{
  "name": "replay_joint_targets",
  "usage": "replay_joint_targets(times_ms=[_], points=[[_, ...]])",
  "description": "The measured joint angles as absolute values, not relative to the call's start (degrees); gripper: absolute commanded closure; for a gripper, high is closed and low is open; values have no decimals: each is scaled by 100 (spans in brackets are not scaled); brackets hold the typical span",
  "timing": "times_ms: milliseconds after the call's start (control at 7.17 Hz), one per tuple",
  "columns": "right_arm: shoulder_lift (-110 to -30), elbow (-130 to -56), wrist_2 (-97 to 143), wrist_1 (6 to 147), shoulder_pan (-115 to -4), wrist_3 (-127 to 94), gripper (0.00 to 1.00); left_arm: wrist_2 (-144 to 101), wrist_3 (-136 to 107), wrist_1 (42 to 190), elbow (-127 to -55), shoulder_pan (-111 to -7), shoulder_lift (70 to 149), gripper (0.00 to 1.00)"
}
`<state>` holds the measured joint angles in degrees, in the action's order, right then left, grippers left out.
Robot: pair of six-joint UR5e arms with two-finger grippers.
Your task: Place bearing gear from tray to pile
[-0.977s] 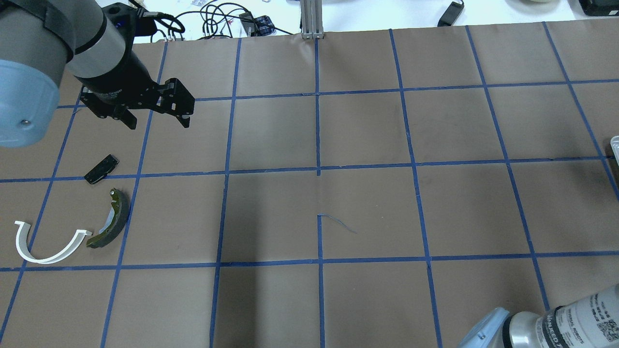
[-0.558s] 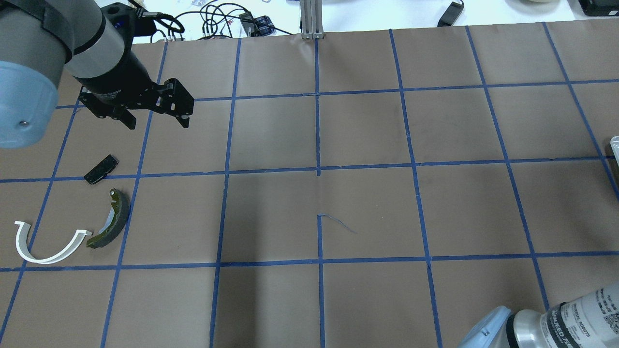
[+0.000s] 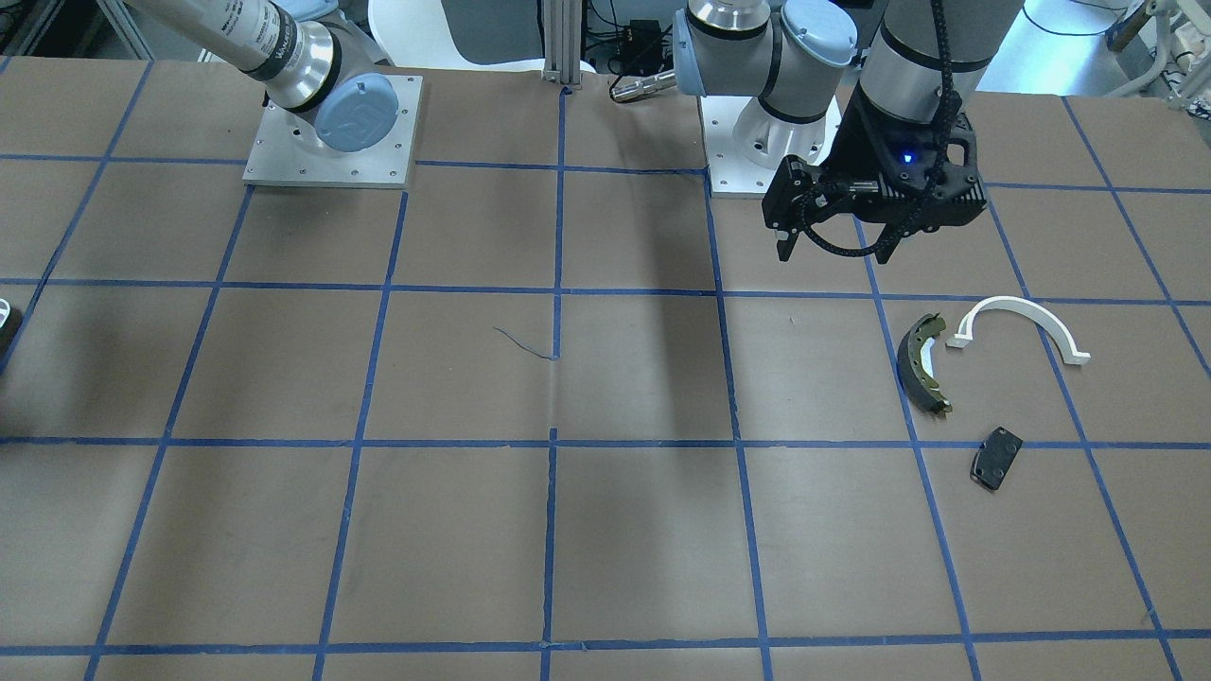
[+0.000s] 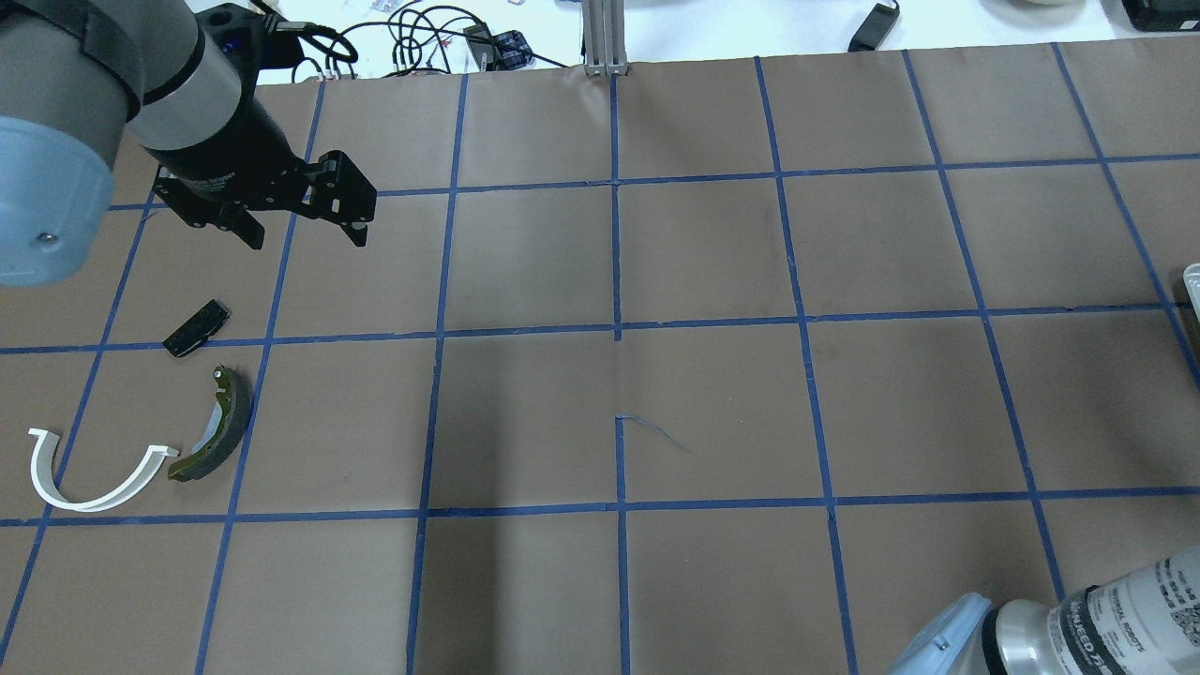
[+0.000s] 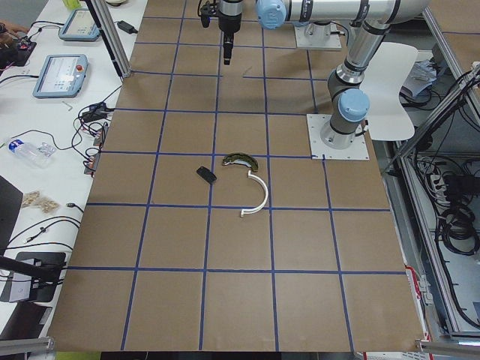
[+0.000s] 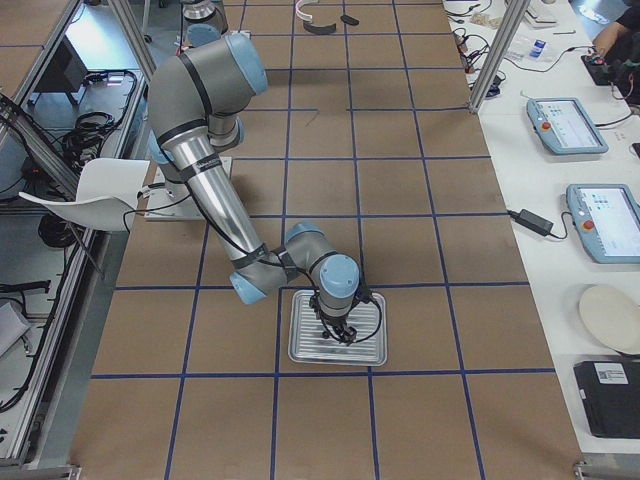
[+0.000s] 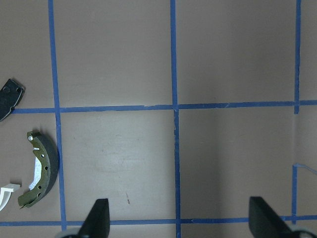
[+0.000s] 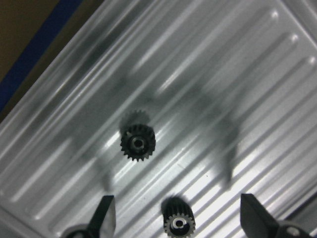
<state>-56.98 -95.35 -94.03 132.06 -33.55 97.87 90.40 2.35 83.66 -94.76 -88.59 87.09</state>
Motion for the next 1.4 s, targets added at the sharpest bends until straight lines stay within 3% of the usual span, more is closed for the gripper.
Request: replay_joint_targets(times_ms=[140, 279, 698, 837, 1395], points=[[-5693, -9548, -9471, 13248, -3338, 9829, 33, 9030, 233, 8353, -9475, -8858, 8710, 0], [-5685, -9549, -9527, 13297, -3305, 9855, 55, 9023, 235, 8336, -9476, -8857, 8710, 0], [-5670, -9547, -9549, 13354, -3256, 9870, 89, 9012, 237, 8324, -9489, -8856, 8710, 0], [-5667, -9549, -9542, 13354, -3253, 9863, 94, 9010, 237, 8324, -9493, -8858, 8710, 0], [-5846, -9503, -9582, 13282, -3314, 9682, 94, 9031, 252, 8315, -9507, -8859, 8710, 0]])
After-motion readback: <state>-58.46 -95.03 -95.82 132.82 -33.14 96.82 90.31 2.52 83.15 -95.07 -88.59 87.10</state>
